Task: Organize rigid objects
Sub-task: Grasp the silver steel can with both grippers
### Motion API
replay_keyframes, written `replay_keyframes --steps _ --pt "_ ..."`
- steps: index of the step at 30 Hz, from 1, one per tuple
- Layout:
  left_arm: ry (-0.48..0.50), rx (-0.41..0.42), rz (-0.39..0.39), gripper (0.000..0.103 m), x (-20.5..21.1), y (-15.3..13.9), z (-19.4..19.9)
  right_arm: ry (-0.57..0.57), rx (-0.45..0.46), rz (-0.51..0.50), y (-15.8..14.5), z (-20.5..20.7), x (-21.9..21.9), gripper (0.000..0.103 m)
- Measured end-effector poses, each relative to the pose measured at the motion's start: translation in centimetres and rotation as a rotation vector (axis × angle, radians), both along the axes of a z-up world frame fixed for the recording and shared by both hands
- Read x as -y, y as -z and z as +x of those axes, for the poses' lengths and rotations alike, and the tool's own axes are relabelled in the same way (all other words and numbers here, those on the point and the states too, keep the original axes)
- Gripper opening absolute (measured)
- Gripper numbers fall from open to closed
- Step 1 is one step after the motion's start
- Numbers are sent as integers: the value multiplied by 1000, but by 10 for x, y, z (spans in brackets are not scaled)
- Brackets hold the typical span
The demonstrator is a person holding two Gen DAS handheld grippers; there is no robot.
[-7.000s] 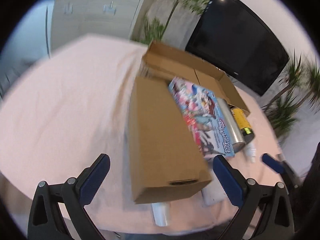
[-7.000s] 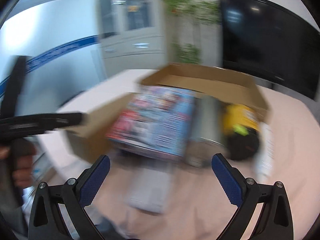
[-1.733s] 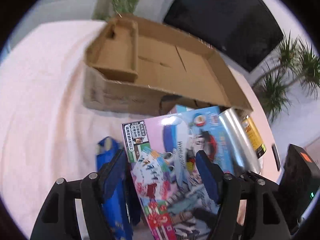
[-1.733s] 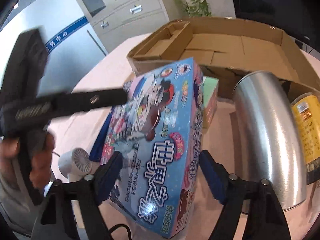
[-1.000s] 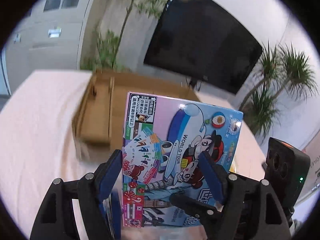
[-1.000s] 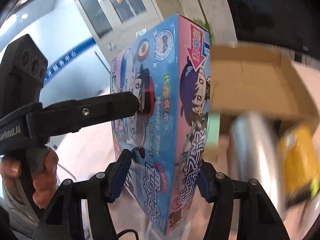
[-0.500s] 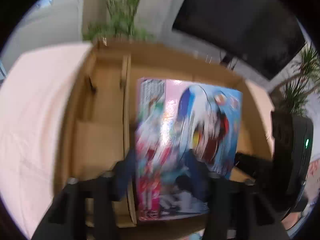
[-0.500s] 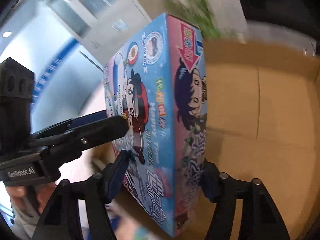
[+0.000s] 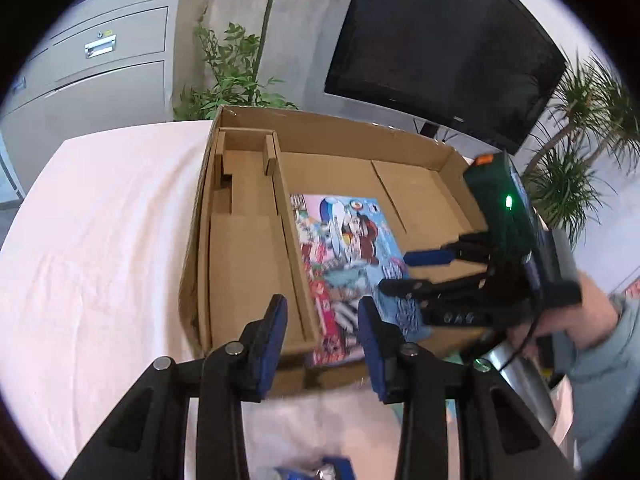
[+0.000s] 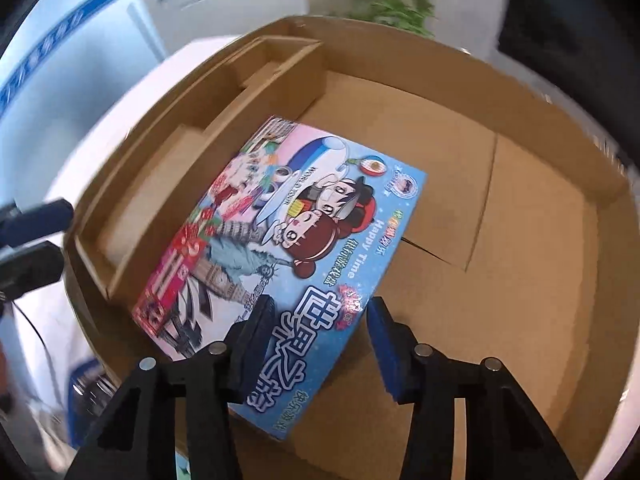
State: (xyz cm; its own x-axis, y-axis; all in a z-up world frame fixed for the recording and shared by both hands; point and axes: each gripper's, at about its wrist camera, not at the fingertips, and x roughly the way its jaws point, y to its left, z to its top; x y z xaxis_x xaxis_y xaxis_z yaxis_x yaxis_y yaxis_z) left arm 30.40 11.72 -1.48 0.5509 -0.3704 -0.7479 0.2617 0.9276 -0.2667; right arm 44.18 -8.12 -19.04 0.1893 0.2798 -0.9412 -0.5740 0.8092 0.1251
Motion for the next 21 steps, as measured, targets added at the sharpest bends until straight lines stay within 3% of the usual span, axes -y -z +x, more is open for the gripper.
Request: replay_keyframes --steps 4,6,8,11,13,15,16,18,21 --pt "8 14 27 38 5 9 -10 -13 -53 76 -10 6 9 47" --pt "7 18 34 41 5 12 -10 73 -30 116 -21 21 27 65" --pt "13 13 21 41 4 15 -12 198 -15 181 -30 48 42 75" --pt "9 -12 15 41 3 26 -13 338 -74 260 -18 97 47 75" --pt "11 -50 6 41 5 36 -14 370 -80 235 -3 121 43 64" --pt "-3 -49 8 41 6 38 -18 383 -120 183 19 136 30 30" --pt "-6 -55 9 41 6 38 -18 389 -115 212 22 135 29 28" --pt "-14 -88 -9 41 4 39 -16 358 -153 202 29 129 24 12" --pt "-19 -95 -6 41 2 37 -18 297 -86 162 17 107 14 11"
